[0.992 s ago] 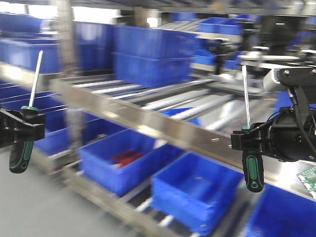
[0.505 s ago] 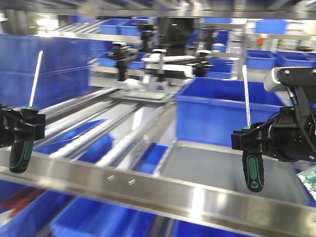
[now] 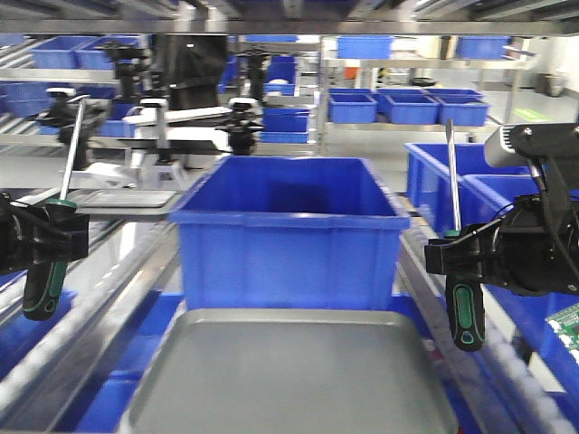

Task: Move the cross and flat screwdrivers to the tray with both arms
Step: 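Drive along the blue-bin shelves to the metal tray by the conveyor, then lower both screwdrivers onto the metal tray and open both grippers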

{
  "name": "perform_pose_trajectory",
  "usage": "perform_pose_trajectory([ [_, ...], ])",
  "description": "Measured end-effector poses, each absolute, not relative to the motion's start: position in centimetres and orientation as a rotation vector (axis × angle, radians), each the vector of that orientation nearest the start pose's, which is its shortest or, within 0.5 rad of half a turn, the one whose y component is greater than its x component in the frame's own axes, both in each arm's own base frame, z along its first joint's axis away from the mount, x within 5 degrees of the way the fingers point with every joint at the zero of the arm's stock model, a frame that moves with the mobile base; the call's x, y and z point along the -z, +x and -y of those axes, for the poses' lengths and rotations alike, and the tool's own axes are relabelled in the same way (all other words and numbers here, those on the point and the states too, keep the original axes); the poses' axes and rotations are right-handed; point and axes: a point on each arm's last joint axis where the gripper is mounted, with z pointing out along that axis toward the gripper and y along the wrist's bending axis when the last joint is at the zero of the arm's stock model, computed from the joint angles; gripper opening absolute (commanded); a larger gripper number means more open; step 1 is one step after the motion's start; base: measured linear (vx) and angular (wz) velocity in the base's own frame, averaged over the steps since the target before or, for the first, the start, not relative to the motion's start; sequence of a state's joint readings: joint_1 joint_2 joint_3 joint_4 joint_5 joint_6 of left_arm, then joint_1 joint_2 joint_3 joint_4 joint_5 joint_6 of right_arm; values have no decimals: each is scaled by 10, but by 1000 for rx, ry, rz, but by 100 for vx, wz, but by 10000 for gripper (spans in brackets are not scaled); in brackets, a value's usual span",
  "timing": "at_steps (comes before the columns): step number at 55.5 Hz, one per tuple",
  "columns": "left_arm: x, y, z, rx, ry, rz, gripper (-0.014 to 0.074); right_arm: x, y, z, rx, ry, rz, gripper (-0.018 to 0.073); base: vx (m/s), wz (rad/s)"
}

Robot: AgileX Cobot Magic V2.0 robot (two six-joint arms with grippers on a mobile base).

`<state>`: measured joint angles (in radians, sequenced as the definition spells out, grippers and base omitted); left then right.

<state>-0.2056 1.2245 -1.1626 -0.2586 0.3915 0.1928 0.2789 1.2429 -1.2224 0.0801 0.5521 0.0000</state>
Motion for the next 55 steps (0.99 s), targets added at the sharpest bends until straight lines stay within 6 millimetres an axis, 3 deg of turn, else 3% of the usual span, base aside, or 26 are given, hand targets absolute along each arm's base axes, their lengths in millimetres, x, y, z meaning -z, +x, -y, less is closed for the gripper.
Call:
perform_pose_trajectory([
  [55, -398, 269, 65, 263, 219, -1923, 0, -399, 263, -79, -258, -243, -2050, -8, 9, -4],
])
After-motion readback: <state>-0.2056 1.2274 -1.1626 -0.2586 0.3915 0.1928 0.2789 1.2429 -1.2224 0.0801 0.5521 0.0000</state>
